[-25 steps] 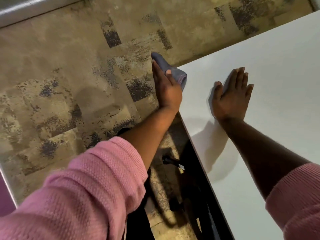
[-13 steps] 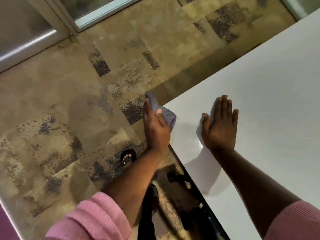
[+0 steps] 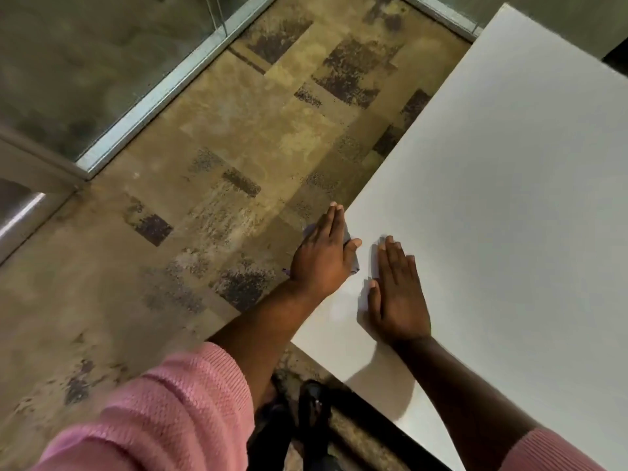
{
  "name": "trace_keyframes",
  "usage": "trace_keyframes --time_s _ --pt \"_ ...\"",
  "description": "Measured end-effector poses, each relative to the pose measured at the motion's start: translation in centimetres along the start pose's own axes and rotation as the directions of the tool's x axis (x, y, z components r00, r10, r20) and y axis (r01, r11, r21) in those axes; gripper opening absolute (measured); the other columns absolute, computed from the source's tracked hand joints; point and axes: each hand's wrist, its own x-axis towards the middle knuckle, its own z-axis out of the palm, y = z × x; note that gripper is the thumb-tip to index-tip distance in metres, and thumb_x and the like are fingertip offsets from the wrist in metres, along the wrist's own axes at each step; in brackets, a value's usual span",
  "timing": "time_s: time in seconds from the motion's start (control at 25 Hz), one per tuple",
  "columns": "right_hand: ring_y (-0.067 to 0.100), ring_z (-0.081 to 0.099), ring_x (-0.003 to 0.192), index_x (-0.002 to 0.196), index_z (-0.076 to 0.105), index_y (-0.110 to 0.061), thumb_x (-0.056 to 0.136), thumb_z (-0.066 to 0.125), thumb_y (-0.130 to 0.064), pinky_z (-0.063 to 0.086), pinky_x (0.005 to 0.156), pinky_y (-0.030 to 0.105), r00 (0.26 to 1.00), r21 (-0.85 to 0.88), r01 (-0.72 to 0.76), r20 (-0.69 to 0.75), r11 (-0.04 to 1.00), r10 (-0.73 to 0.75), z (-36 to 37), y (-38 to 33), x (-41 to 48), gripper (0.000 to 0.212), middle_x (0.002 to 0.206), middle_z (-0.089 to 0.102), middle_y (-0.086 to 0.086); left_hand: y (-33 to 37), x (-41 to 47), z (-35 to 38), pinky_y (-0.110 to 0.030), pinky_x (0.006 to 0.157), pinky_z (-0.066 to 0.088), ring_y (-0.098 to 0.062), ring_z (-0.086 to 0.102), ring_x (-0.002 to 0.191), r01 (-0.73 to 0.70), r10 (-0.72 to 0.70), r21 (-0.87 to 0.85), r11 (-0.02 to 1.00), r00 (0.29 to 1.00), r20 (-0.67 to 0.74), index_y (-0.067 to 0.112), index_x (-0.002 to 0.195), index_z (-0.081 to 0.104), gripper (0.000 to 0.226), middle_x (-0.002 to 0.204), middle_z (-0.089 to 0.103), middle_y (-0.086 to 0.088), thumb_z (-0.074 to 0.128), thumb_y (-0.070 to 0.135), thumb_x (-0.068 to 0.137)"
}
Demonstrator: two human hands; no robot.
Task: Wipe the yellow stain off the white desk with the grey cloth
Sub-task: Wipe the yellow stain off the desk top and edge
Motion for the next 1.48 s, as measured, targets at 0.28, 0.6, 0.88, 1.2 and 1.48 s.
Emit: trace_keyframes --time_s 0.28,0.6,0.88,1.2,1.48 --pt "0.019 0.005 0.161 0.165 0.017 -0.008 0.104 0.029 -0.034 0.01 0.13 0.046 0.998 0.147 0.037 -0.062 0.988 -0.028 -0.3 0.3 0.0 0.068 0.174 0.01 0.007 0.4 -8.7 0.5 -0.043 0.126 0.022 -0.028 0.027 0.154 -0.257 0.255 0.195 0.947 0.966 0.035 -0.001 0.155 0.033 0.057 0.164 0.032 -0.017 0.033 0.02 0.102" --pt "0.016 0.014 0.16 0.163 0.023 -0.011 0.108 0.022 -0.041 0.013 0.13 0.039 0.929 0.428 -0.093 -0.287 0.899 0.233 -1.2 1.0 -0.8 0.062 0.171 0.015 0.003 4.4 -0.9 1.0 -0.044 0.126 0.019 -0.023 0.017 0.157 -0.458 0.428 0.095 0.884 0.873 0.233 0.006 0.158 0.029 0.058 0.168 0.024 -0.011 0.033 0.028 0.105" --pt "0.017 0.016 0.16 0.162 0.006 -0.044 0.105 0.026 -0.028 0.012 0.13 0.045 0.846 0.489 -0.225 -0.331 0.842 0.418 -2.8 5.6 -7.4 0.062 0.172 0.015 -0.006 9.0 -4.2 2.5 -0.042 0.129 0.012 -0.02 0.006 0.159 -0.574 0.553 -0.036 0.818 0.767 0.326 0.007 0.16 0.024 0.058 0.17 0.018 -0.009 0.034 0.023 0.105" --pt "0.025 0.002 0.161 0.166 0.012 -0.013 0.107 0.027 -0.051 -0.003 0.13 0.045 0.96 0.088 -0.266 -0.065 0.96 0.272 -0.6 -0.2 -2.9 0.072 0.173 0.002 0.004 1.4 -8.0 -0.3 -0.052 0.124 0.025 -0.028 0.019 0.157 -0.221 0.218 0.062 0.973 0.975 0.05 0.0 0.157 0.029 0.058 0.167 0.025 -0.015 0.039 0.025 0.106" --pt "0.023 0.004 0.161 0.166 0.018 -0.016 0.107 0.034 -0.044 0.006 0.128 0.057 0.96 -0.04 -0.254 -0.129 0.966 0.247 -1.4 2.5 3.6 0.067 0.174 0.014 0.004 -0.9 -7.4 0.9 -0.047 0.129 0.011 -0.029 0.015 0.157 -0.262 0.237 0.191 0.946 0.96 0.146 0.002 0.158 0.026 0.066 0.168 0.021 -0.015 0.036 0.038 0.104"
